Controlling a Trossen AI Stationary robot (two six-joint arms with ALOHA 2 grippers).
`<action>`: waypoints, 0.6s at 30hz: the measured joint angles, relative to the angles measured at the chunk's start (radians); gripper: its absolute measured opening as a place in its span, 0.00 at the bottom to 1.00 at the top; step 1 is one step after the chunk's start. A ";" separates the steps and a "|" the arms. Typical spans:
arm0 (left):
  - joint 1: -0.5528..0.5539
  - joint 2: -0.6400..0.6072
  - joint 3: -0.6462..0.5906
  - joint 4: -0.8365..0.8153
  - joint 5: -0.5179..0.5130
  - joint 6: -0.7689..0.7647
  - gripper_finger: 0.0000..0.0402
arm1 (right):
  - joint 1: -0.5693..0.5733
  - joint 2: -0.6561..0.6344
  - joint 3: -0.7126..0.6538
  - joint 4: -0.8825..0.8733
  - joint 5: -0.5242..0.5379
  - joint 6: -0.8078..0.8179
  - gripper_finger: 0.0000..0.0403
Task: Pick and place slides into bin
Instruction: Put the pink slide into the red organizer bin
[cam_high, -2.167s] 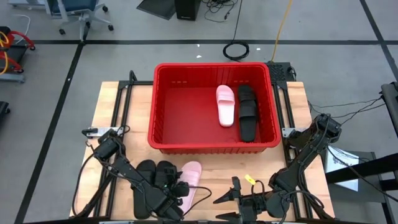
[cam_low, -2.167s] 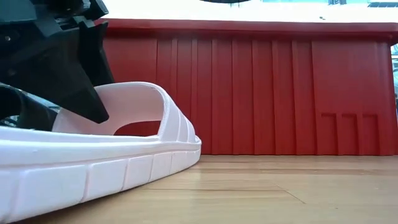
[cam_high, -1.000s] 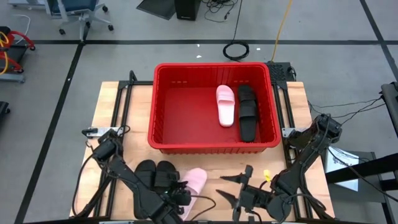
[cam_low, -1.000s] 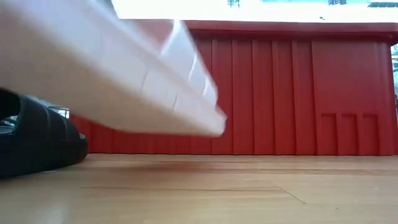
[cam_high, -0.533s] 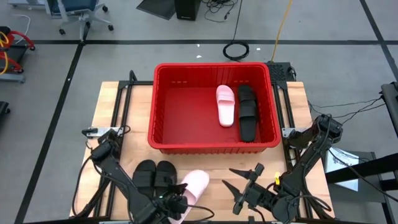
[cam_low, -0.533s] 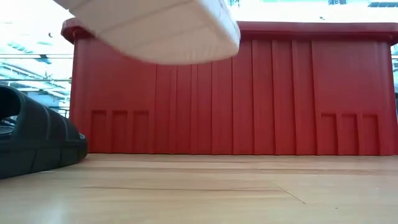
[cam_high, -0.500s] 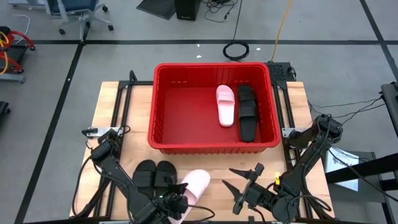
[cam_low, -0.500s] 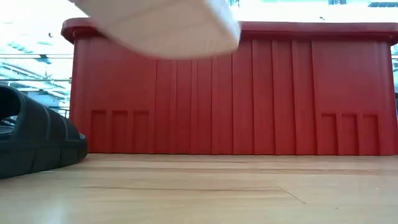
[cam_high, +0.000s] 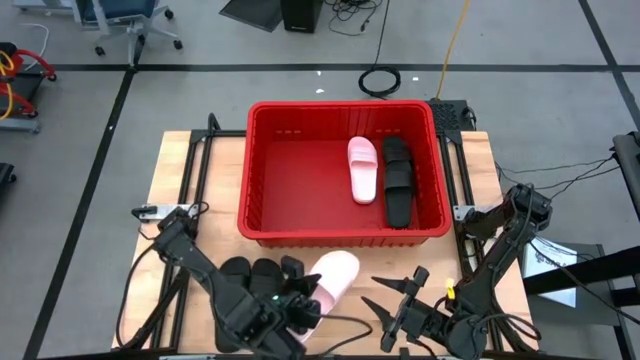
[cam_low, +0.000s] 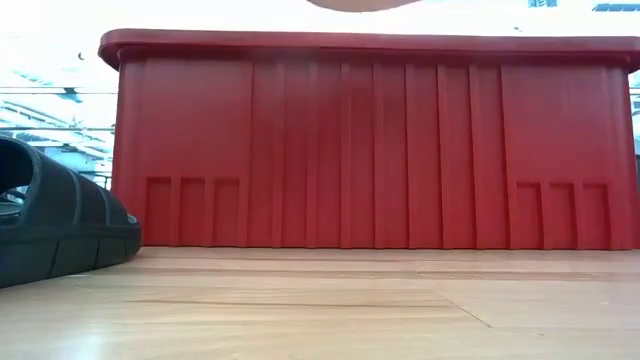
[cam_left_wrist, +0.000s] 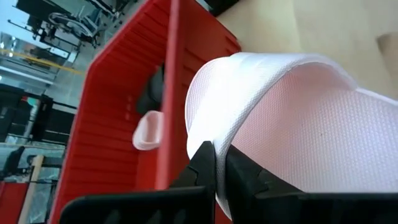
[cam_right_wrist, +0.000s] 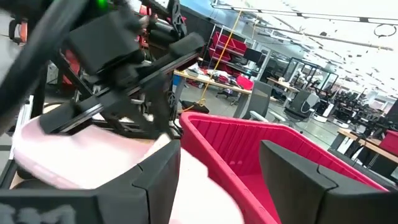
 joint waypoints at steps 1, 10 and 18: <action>0.009 0.000 0.018 0.000 0.000 0.023 0.02 | 0.000 0.000 0.000 0.000 -0.001 0.000 0.52; 0.077 -0.007 0.111 0.035 -0.044 0.219 0.02 | 0.000 0.000 0.000 0.008 -0.001 0.000 0.52; 0.160 -0.009 0.112 0.067 -0.043 0.278 0.02 | -0.033 0.001 0.000 0.004 -0.001 -0.009 0.52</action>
